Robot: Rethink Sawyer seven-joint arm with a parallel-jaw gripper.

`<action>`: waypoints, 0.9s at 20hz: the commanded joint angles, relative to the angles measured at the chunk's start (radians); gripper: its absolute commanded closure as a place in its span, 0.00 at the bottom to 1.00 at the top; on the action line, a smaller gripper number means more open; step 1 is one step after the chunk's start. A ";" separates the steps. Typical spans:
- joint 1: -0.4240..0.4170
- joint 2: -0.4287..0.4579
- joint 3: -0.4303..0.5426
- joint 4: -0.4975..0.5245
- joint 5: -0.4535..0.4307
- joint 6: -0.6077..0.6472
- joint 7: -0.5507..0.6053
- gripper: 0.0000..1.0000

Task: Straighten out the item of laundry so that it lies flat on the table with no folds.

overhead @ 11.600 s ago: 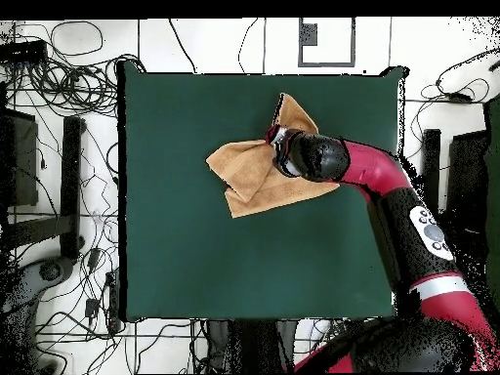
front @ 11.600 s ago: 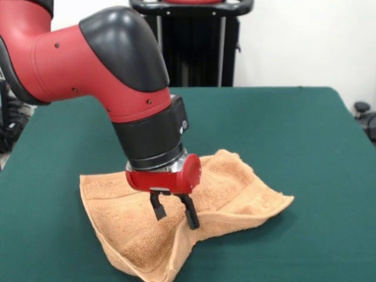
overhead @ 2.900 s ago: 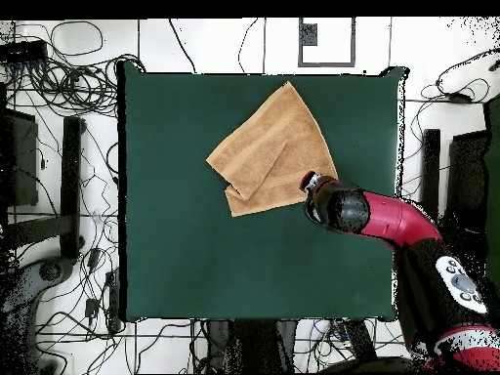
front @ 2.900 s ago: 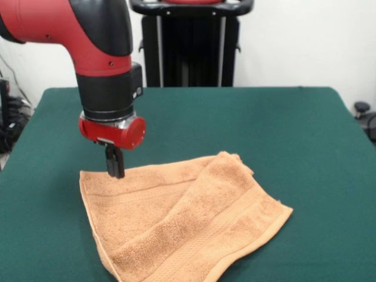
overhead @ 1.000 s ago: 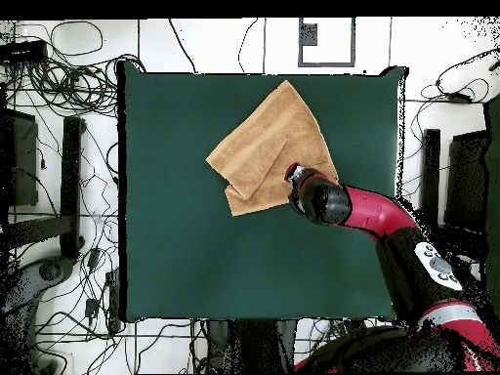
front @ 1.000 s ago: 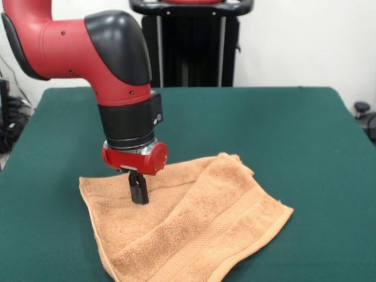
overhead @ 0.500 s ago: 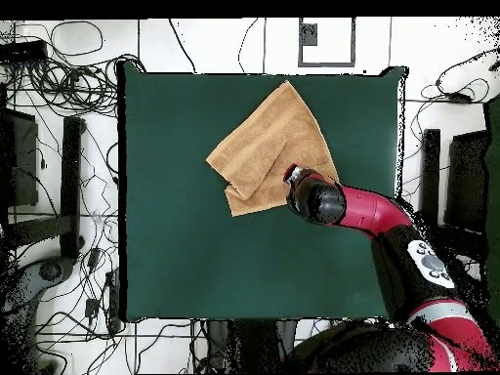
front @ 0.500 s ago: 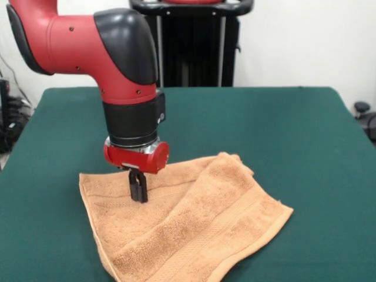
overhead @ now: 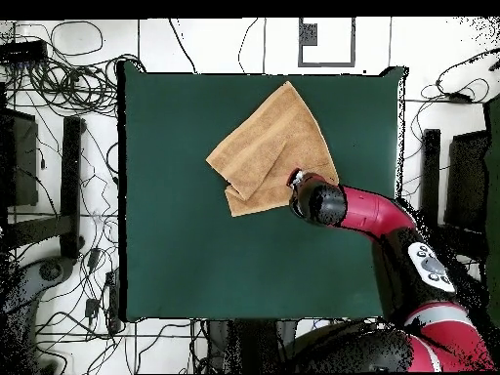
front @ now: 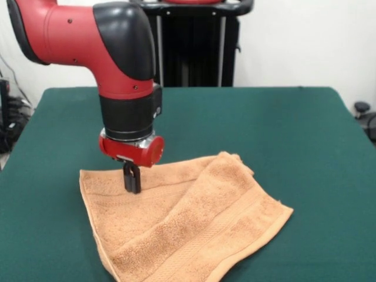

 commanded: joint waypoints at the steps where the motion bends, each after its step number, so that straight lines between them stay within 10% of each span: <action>1: 0.020 0.038 -0.035 0.036 0.038 0.156 0.080 1.00; 18: 0.046 0.142 -0.075 -0.030 0.075 0.159 0.115 1.00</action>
